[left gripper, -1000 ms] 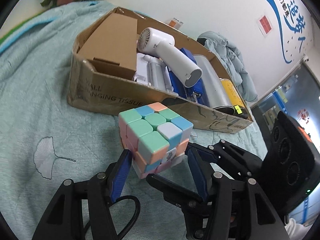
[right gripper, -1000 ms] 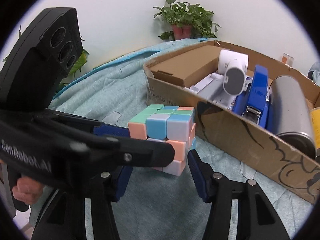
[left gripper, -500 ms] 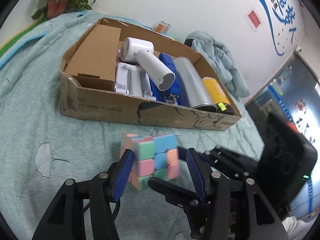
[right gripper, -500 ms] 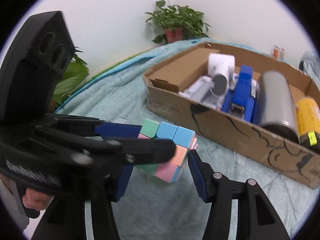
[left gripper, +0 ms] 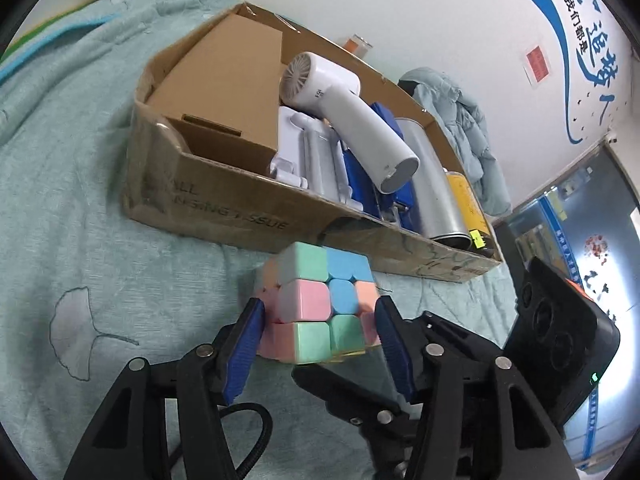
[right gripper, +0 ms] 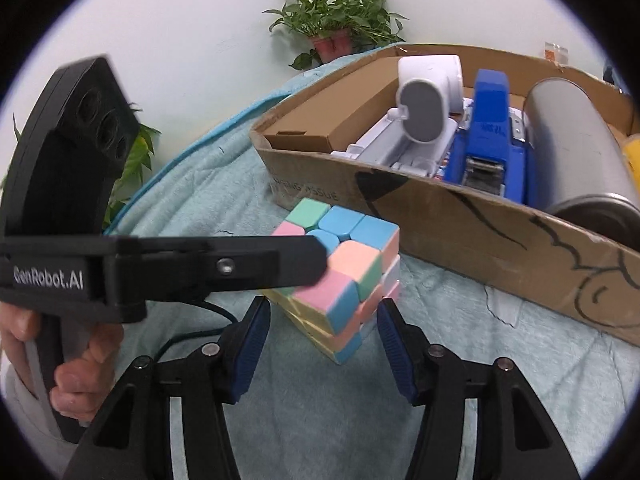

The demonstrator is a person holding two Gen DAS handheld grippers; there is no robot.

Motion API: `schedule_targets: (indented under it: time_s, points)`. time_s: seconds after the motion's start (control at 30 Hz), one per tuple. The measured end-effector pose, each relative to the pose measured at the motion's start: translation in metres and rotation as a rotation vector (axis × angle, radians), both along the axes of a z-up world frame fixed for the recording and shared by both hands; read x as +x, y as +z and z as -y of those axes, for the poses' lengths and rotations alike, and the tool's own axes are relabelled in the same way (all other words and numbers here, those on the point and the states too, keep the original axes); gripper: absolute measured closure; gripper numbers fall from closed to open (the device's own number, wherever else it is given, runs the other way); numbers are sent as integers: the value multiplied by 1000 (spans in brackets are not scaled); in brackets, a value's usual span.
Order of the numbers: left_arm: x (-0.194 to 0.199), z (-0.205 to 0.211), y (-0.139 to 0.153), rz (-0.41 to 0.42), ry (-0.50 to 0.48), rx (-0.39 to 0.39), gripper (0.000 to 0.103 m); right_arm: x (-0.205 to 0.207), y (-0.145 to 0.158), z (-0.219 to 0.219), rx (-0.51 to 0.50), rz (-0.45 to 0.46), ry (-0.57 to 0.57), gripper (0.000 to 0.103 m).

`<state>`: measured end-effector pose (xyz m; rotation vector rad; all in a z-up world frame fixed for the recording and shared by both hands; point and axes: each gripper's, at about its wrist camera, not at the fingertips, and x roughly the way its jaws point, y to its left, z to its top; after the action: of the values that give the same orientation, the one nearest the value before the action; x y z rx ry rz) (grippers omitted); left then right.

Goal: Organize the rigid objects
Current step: 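Carry the cube into the box beside the silver cylinder and release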

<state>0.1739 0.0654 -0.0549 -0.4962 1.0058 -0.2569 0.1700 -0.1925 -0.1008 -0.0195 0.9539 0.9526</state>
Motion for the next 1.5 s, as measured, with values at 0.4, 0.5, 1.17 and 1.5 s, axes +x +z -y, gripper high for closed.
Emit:
schedule_targets:
  time_s: [0.4, 0.5, 1.17, 1.5]
  points:
    - [-26, 44, 61, 144, -10, 149, 49, -29, 47, 22, 29, 155, -69, 48]
    - [-17, 51, 79, 182, -25, 145, 49, -21, 64, 27, 36, 179, -89, 48]
    - [116, 105, 93, 158, -162, 86, 46, 86, 73, 70, -7, 211, -203, 47]
    - [96, 73, 84, 169, -73, 83, 42, 70, 67, 67, -25, 200, -209, 44]
